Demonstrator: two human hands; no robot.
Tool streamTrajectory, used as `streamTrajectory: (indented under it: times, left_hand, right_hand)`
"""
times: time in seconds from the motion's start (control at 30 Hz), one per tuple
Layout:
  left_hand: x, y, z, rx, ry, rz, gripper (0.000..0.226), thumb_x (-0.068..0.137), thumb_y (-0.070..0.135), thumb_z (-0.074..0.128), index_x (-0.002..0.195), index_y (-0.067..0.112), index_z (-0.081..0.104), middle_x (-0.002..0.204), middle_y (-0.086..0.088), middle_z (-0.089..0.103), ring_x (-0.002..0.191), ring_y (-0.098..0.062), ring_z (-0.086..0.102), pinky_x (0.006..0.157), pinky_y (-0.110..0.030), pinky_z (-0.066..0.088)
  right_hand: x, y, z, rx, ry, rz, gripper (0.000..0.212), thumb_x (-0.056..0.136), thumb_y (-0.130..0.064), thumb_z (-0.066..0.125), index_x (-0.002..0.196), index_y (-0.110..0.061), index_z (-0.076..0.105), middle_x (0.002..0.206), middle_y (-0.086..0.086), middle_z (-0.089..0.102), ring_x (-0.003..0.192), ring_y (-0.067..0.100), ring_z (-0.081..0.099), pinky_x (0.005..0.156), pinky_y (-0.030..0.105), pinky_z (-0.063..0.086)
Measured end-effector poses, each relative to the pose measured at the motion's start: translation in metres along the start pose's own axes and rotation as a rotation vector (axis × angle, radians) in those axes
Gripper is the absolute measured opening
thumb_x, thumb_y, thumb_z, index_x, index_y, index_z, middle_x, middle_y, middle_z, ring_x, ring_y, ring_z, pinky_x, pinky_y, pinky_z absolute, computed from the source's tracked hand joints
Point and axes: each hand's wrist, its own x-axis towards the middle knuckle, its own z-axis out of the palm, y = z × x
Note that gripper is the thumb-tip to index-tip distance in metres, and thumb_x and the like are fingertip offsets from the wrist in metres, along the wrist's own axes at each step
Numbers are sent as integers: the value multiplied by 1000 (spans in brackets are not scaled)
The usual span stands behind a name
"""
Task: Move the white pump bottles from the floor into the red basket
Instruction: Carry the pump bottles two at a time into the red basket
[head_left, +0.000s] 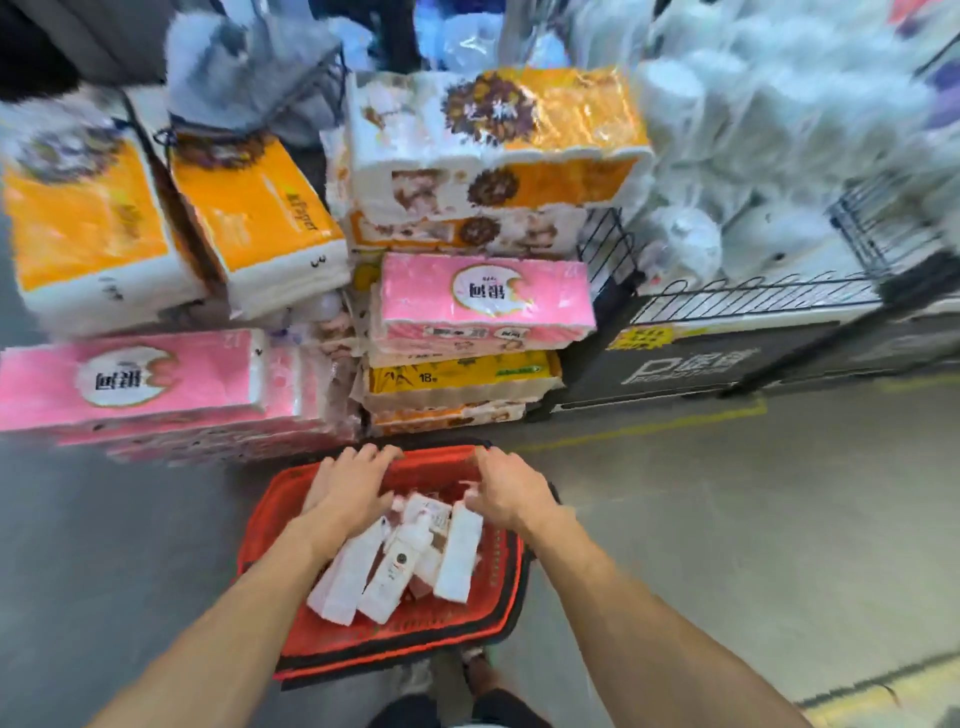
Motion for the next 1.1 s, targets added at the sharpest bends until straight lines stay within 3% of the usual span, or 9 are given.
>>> streamTrajectory:
  times: [0.13,0.3,0.5,0.6,0.7,0.83,0.93,1.1]
  left_hand:
    - [-3,31,-48,50,23,178,72,93,46,56,156,35,22,147,2,48,129,-23,52,100,-41,44]
    - [5,89,-107,109,66,360,65,91,51,55,151,35,32,142,4,52,126,-23,56,97,-39,49]
    - [0,201,-168,161,178,618,56,93,46,61,145,32,45,142,4,56,122,-24,59,91,-33,50]
    - [1,271,-193,223,169,702,60,91,42,65,145,39,39,138,6,55,116,-20,60,87,-34,53]
    - [-3,346,-205,297,181,833,63,93,44,63,148,37,34,144,4,51,121,-22,58,92,-38,52]
    - [-18,434,-200,382,248,988,62,96,47,59,150,37,31,141,4,52,118,-21,58,78,-33,46]
    - [-26,485,-194,396,223,1107,62,94,45,62,149,35,33,139,1,54,121,-21,57,92,-37,50]
    - [-26,561,-191,454,227,1216,61,95,43,63,148,35,35,134,2,54,121,-24,58,88,-37,50]
  right_hand:
    - [-56,12,-44,64,95,81,52,90,-35,68,136,-19,50,131,10,58,122,35,57,94,45,49]
    - [-120,50,-83,88,185,205,52,90,-34,67,136,-20,49,136,11,59,122,37,58,95,46,50]
    - [-203,129,-115,148,282,374,46,92,-32,64,135,-25,51,138,6,60,120,33,60,96,43,50]
    - [-252,180,-130,185,353,490,44,91,-35,65,132,-27,53,137,5,61,119,33,60,95,43,51]
    - [-300,232,-138,227,415,603,44,94,-37,65,135,-28,52,138,6,60,123,33,59,99,43,50]
    - [-356,293,-133,267,463,733,46,92,-37,69,134,-24,55,139,7,60,126,32,58,98,40,47]
    - [-397,325,-129,309,502,800,44,92,-36,69,133,-24,57,136,6,63,124,30,59,96,36,46]
    - [-449,373,-120,382,560,910,44,86,-37,70,128,-28,56,130,5,65,114,31,62,95,39,51]
